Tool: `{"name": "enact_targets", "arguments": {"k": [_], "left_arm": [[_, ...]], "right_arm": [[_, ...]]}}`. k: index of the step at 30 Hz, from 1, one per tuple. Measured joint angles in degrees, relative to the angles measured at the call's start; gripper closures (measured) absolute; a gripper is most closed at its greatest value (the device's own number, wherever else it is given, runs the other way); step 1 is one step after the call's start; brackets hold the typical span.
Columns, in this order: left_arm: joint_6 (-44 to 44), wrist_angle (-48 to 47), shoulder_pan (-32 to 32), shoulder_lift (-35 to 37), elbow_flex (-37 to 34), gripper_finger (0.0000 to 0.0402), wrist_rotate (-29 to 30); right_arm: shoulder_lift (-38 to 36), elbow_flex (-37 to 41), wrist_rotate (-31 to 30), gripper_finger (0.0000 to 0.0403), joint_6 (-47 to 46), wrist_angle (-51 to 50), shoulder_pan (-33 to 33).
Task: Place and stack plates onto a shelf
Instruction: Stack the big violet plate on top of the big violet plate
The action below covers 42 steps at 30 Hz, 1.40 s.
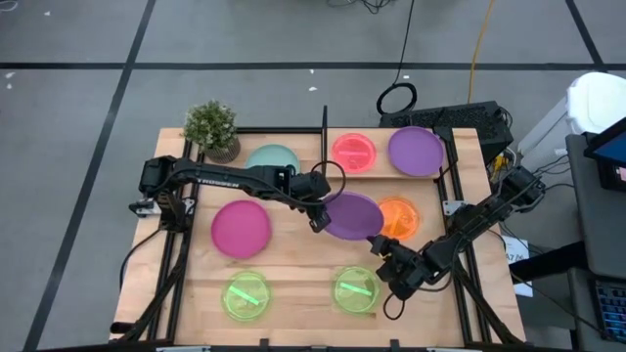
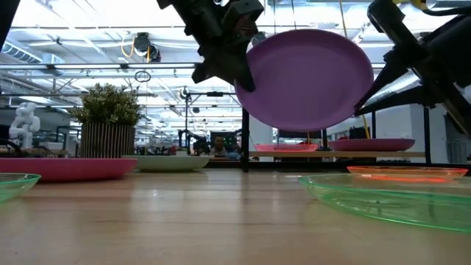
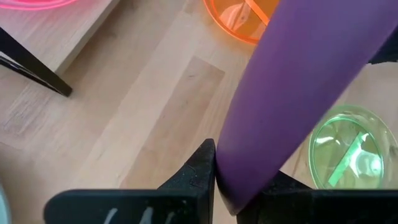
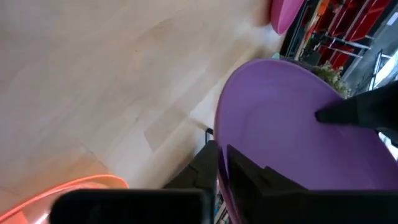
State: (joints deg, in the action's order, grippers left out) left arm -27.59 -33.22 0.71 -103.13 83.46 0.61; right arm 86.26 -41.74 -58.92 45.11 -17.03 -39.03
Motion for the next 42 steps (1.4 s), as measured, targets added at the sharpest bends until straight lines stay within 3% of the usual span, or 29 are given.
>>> {"name": "enact_targets", "arguments": {"k": [5, 9, 12, 17, 23, 31, 36, 42], "left_arm": [[-0.83, 0.29, 0.02, 0.0, 0.0, 0.0368, -0.71], [-1.03, -0.03, -0.04, -0.02, 0.0, 0.0368, -1.46], [-1.24, -0.1, 0.02, -0.02, 0.0, 0.0368, -2.1], [-1.46, 0.67, -0.02, -0.04, 0.03, 0.0367, -1.12], [3.69, 4.09, -0.47, -0.04, 0.07, 0.0354, 2.05], [9.78, 7.87, -2.63, -0.04, 0.07, 0.0241, 8.0], [10.48, 9.65, -4.17, -0.04, 0.07, 0.0159, 19.54], [13.67, 14.36, -4.72, -0.04, 0.05, 0.0108, 23.92]], "right_arm": [[0.0, -0.04, -5.79, 0.0317, 0.62, -1.46, 0.04], [-0.02, -0.04, -5.83, 0.0301, 2.84, -1.91, 0.24], [-0.04, 0.18, -5.11, 0.0318, 4.34, -1.97, 0.53], [0.0, 0.48, -3.56, 0.0388, 5.72, -2.49, 0.46], [0.0, 0.5, -3.64, 0.0396, 3.04, -2.4, 0.38], [0.0, 0.5, -4.12, 0.04, -2.72, -1.48, 0.38], [-0.04, 0.5, -4.27, 0.04, -8.55, -1.19, 0.36], [-0.04, 0.5, -2.43, 0.0401, -16.03, -0.73, 0.31]]}}
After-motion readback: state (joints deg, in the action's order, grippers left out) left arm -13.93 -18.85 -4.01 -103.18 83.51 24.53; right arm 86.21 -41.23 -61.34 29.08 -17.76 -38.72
